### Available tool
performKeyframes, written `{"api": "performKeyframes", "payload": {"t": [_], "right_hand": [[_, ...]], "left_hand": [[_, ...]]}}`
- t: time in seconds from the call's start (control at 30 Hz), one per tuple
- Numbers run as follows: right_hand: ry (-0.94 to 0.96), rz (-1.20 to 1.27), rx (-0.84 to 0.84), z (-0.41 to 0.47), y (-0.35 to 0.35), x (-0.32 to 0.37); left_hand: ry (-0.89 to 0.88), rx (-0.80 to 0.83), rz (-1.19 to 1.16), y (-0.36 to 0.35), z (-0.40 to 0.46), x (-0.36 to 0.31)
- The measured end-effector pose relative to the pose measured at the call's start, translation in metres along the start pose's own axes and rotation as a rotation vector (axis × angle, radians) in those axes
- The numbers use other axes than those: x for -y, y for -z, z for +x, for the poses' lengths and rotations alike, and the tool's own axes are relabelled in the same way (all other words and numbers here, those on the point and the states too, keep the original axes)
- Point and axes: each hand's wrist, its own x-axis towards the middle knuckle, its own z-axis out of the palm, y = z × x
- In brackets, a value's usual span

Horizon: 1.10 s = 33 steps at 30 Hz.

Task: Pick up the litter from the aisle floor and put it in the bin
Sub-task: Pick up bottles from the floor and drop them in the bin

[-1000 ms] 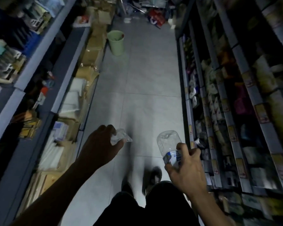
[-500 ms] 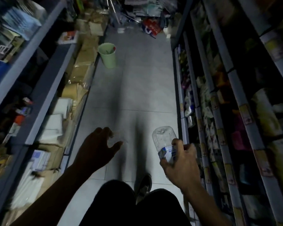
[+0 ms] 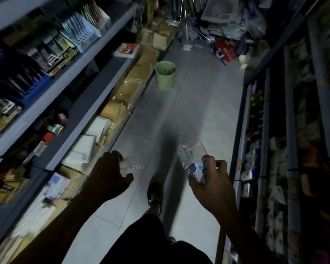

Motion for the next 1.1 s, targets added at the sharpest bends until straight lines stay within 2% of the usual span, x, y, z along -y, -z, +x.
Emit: {"api": "performKeyframes", "payload": {"t": [0.2,0.4,0.63,0.77,0.87,1.0,1.1], "right_hand": [[-0.05,-0.013,0.001,0.082,-0.003,0.022],[-0.164,-0.027,-0.092,0.138,-0.002,0.02],[-0.308,0.014,-0.127,0.192,0.013,-0.008],[-0.315,0.015,-0.118,0.238,0.021,-0.033],[-0.404,0.078,-0.081,0.282,0.03,-0.051],[-0.341,0.015,-0.164,0.348,0.039,-0.064],[-0.259,-0.031,-0.07,0.398,0.044,-0.073]], "left_hand": [[-0.096,0.055,-0.086,0.018,0.101,-0.013],[-0.222,0.099,-0.13,0.025,0.196,-0.047],[-0.382,0.147,-0.078,0.019,0.295,-0.103],[-0.424,0.141,-0.039,0.01,0.353,-0.139],[-0.429,0.139,-0.033,0.007,0.395,-0.167],[-0.405,0.131,-0.034,0.008,0.444,-0.198],[-0.348,0.078,-0.035,0.01,0.474,-0.211]]}}
